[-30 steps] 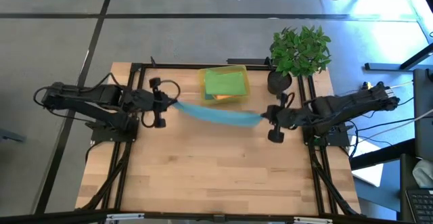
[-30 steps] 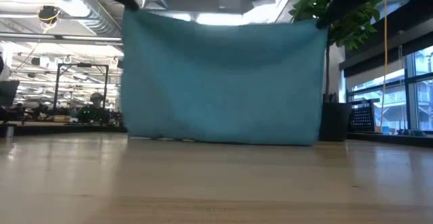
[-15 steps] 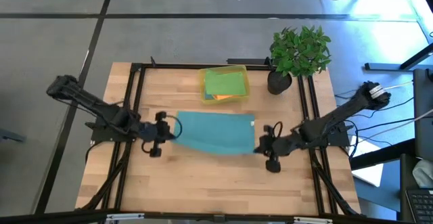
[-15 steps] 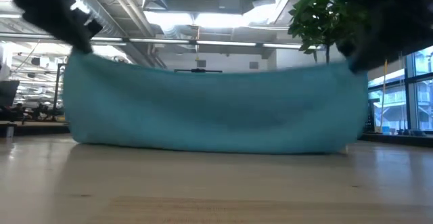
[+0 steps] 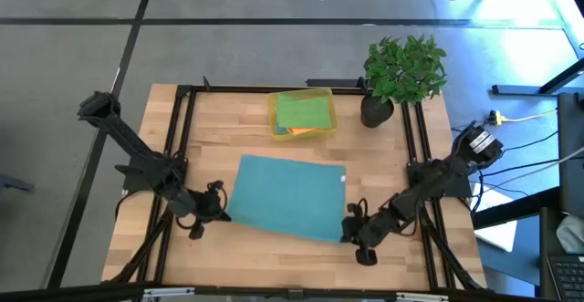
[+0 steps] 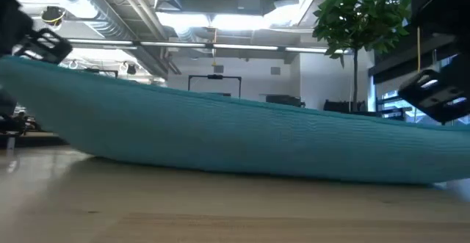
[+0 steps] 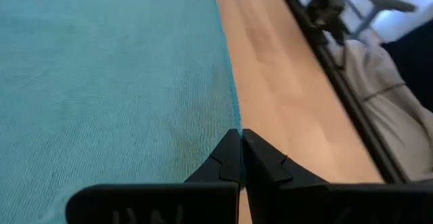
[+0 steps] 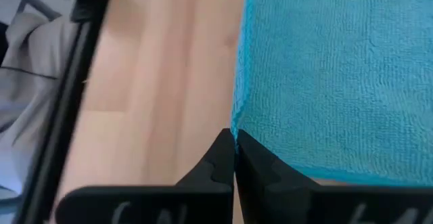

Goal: Fold microfiber towels
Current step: Fold the blue microfiber towel

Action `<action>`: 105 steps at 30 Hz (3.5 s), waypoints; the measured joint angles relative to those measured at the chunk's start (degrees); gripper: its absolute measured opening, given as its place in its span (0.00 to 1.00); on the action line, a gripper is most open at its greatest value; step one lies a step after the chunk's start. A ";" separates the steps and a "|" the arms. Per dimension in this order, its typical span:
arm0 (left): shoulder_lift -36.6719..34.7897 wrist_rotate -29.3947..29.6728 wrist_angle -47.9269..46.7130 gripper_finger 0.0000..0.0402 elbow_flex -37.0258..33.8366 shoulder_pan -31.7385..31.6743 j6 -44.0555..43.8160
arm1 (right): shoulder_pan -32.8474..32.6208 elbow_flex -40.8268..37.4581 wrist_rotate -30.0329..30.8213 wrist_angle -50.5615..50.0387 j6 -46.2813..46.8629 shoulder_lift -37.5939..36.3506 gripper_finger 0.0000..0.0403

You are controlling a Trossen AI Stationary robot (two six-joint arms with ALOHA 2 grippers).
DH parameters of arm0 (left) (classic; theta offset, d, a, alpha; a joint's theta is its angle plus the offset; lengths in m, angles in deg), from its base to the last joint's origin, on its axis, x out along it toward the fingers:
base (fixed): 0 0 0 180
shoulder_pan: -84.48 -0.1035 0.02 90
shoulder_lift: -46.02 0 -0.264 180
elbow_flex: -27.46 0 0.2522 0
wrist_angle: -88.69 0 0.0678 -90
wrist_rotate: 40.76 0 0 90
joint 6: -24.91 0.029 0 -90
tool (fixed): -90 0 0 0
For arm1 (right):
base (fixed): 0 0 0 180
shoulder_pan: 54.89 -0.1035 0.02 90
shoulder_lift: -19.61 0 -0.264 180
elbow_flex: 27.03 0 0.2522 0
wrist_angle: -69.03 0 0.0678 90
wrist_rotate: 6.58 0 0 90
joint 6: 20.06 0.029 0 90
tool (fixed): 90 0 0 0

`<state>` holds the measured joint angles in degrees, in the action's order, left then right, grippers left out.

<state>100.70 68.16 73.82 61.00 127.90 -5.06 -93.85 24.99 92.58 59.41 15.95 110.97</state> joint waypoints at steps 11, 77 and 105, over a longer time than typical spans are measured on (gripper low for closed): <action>12.57 -1.99 13.43 0.00 0.53 5.76 -1.68 | -3.84 5.81 -2.48 -0.17 -1.99 2.30 0.01; -7.32 10.55 -13.39 0.22 -2.49 -30.06 20.04 | 14.49 -15.74 24.74 0.05 4.78 -11.96 0.02; 0.27 5.44 -1.77 0.24 -1.70 -12.64 6.36 | 14.17 -13.49 23.76 -0.71 -4.95 -16.93 0.36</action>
<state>100.97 73.60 72.05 59.30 115.27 1.30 -79.69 11.50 116.34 58.70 11.00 94.03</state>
